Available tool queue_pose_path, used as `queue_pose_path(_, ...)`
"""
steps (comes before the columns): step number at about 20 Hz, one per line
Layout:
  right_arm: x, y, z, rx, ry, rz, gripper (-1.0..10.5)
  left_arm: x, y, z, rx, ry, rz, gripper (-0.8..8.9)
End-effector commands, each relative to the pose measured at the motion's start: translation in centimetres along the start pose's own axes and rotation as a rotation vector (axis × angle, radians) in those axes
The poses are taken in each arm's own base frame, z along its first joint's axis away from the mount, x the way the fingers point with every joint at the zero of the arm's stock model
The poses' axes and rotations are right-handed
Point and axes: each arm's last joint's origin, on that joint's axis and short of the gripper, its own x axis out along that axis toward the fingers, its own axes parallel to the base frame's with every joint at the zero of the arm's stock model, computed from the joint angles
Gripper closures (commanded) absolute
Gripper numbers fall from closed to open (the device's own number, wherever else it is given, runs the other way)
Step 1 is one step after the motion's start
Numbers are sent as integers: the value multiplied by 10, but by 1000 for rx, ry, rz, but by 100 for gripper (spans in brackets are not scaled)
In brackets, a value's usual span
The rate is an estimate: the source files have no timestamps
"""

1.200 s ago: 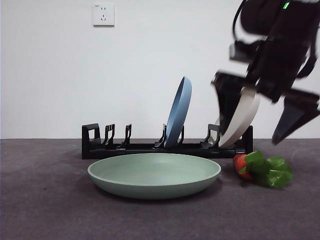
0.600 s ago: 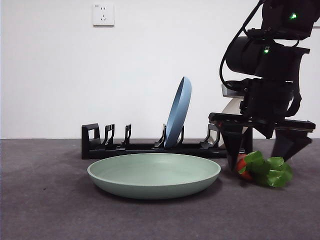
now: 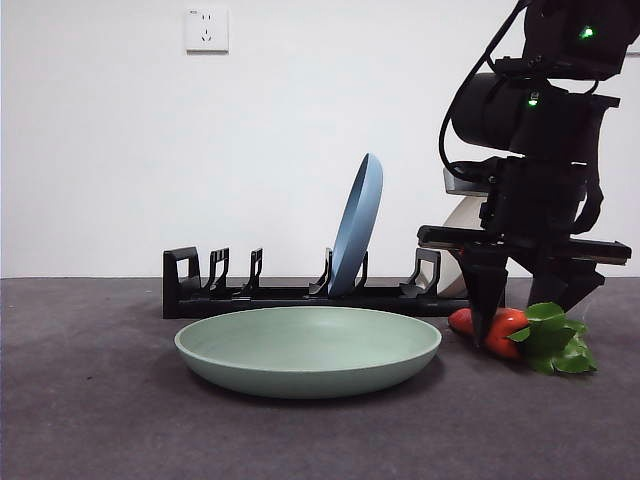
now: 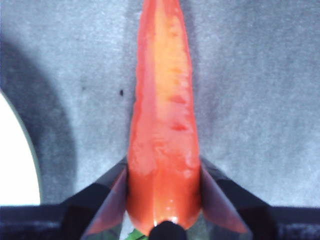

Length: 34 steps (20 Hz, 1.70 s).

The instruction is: Take the green plate from the plate rack,put the plate on the table,take the carrot from the table,put the carrot in the plate

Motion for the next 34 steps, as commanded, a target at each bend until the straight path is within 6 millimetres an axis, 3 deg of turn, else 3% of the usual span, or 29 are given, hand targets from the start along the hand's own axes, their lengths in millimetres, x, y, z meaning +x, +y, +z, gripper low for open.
queue_pose_path(1, -18, 1, 2, -13, -52, 12, 963, 0, 0, -1, -5, 5, 0, 417)
queue_pose_path(7, -97, 13, -5, -54, -266, 103, 964, 0, 0, -1, -5, 4, 0, 417)
queue_pose_path(10, -102, 36, -13, -106, -272, 168, 964, 0, 0, -1, -5, 4, -1, 417)
queue_pose_path(14, -84, 84, -21, -176, -276, 256, 964, 0, 0, -1, -4, 6, -1, 418)
queue_pose_path(18, -41, 121, -34, -236, -194, 274, 964, 0, -1, -4, 4, 30, -1, 418)
queue_pose_path(23, 4, 135, -47, -261, -81, 233, 964, 0, -1, -6, 11, 55, -3, 417)
queue_pose_path(27, 11, 139, -52, -278, -55, 225, 962, 0, -1, -7, 14, 62, -3, 417)
queue_pose_path(29, 10, 141, -53, -281, -59, 229, 853, 0, -1, -7, 14, 63, -2, 417)
queue_pose_path(32, 5, 140, -52, -279, -72, 236, 476, 0, -1, -7, 14, 63, -2, 417)
queue_pose_path(34, -4, 140, -49, -279, -97, 249, 407, 0, -1, -7, 14, 63, -2, 417)
